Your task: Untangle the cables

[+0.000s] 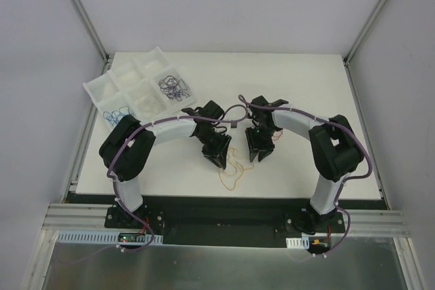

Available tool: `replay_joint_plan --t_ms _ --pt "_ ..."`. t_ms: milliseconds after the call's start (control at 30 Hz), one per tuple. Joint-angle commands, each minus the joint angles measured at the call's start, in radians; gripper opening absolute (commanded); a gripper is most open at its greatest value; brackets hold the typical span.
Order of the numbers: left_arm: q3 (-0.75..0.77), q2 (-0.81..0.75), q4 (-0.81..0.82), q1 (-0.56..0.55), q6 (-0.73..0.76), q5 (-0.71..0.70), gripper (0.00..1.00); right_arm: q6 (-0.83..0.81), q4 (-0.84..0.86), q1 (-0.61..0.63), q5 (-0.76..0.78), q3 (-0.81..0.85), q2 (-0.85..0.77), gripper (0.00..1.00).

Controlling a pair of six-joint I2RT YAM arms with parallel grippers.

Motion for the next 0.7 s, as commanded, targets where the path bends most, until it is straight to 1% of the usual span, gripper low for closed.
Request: replay_joint_plan --t_ms 0,133,267,300,400,500,600,667 --pt "-0.013 -0.070 0.006 -0.007 0.008 -0.006 0.23 0.033 -0.005 0.041 0.113 0.062 0.036 0.38" --pt "-0.034 -0.084 0.029 -0.007 -0.008 -0.011 0.18 0.047 -0.005 0.077 0.119 0.079 0.074 0.36" --pt "-0.050 -0.097 0.046 -0.007 -0.018 -0.031 0.13 0.050 -0.035 0.098 0.167 0.108 0.110 0.34" --pt "-0.054 -0.102 0.053 -0.007 -0.023 -0.035 0.09 0.052 -0.051 0.100 0.182 0.119 0.119 0.32" --pt "-0.060 -0.101 0.063 -0.007 -0.040 -0.066 0.04 0.053 -0.072 0.101 0.213 0.131 0.134 0.24" --pt "-0.062 -0.091 0.064 -0.007 -0.057 -0.075 0.00 0.053 -0.069 0.103 0.233 0.128 0.113 0.18" --pt "-0.070 -0.097 0.066 -0.007 -0.057 -0.090 0.00 0.061 -0.071 0.100 0.262 0.116 0.081 0.00" --pt "-0.082 -0.128 0.058 -0.005 -0.058 -0.153 0.00 0.073 -0.077 0.095 0.326 0.099 0.047 0.00"
